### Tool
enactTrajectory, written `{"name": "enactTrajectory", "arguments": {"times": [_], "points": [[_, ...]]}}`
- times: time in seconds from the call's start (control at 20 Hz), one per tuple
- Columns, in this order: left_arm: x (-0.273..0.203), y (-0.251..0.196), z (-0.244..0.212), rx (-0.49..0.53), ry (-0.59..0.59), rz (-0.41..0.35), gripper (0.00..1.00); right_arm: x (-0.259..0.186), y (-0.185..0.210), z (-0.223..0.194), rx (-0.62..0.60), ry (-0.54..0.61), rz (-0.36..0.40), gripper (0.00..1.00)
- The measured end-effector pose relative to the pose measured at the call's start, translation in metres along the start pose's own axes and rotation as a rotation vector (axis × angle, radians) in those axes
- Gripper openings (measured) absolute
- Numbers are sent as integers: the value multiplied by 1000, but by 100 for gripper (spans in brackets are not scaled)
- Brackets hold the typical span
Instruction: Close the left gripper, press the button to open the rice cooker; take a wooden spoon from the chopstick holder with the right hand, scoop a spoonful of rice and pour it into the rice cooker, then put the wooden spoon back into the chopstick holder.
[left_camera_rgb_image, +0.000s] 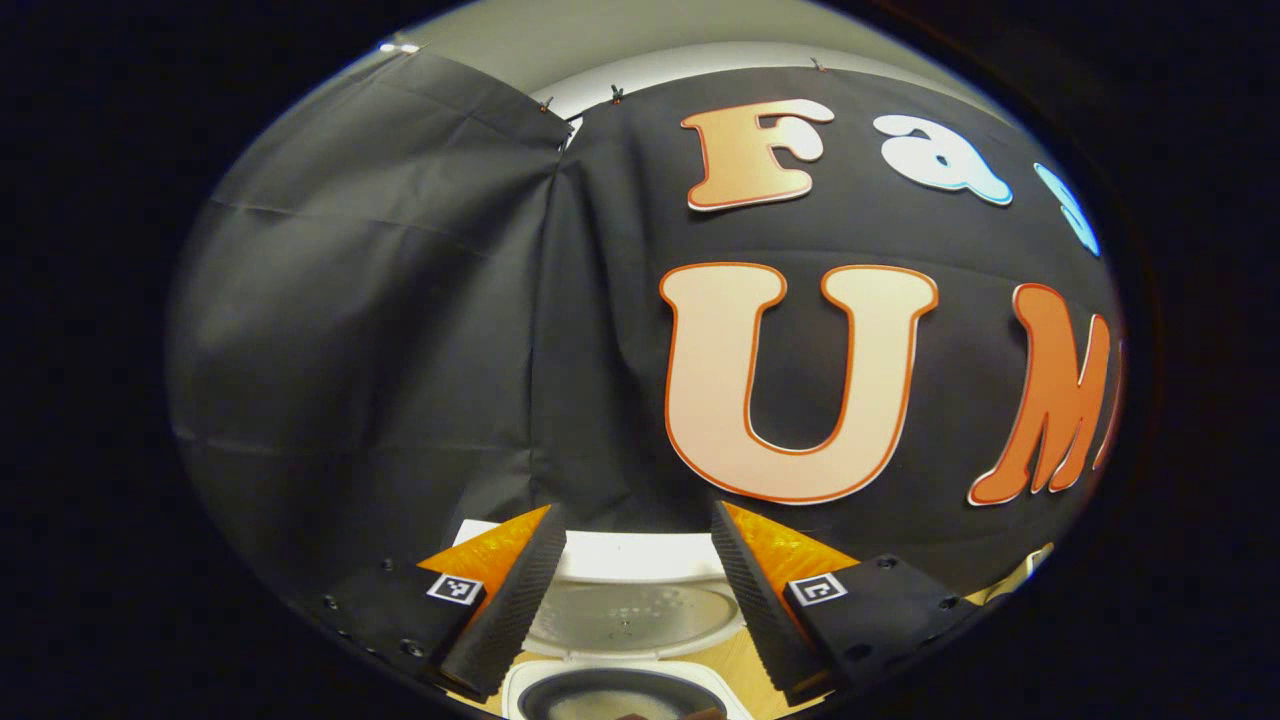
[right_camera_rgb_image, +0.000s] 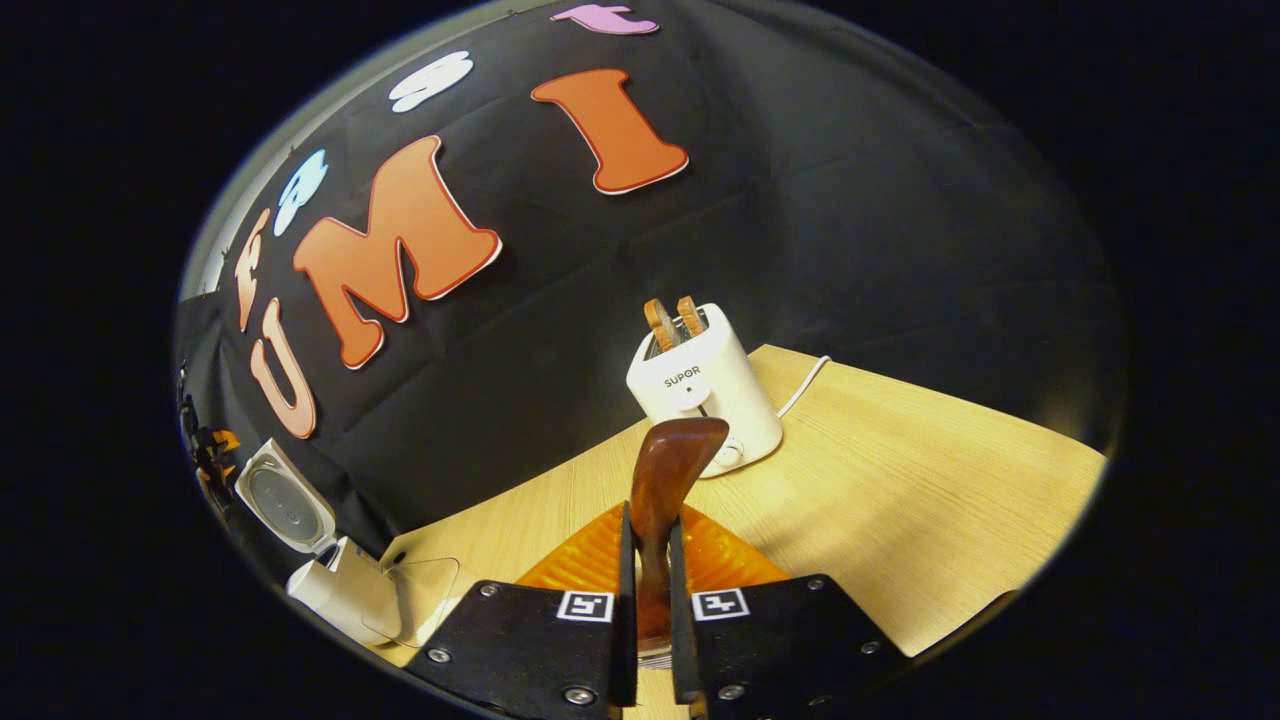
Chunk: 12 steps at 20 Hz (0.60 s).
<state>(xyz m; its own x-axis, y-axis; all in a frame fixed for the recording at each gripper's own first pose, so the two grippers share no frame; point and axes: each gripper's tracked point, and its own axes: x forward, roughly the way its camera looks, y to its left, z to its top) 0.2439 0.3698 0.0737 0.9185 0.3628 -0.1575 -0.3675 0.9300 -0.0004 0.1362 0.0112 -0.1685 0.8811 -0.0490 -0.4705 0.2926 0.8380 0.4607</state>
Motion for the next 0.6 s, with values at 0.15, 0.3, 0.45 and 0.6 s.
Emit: {"name": "enactTrajectory", "arguments": {"times": [0.15, 0.3, 0.45, 0.6], "points": [[37, 9, -8, 24, 14, 46, 94, -6, -3, -3, -8, 25, -5, 25], [62, 8, -18, -8, 86, 44, 98, -19, -14, 4, -5, 26, -24, 41], [67, 11, -29, 68, 147, 69, 95, -32, -25, 22, -40, -32, -64, 60], [60, 6, -37, 125, 264, 48, 95, -41, -32, 36, -52, -79, -94, 73]]}}
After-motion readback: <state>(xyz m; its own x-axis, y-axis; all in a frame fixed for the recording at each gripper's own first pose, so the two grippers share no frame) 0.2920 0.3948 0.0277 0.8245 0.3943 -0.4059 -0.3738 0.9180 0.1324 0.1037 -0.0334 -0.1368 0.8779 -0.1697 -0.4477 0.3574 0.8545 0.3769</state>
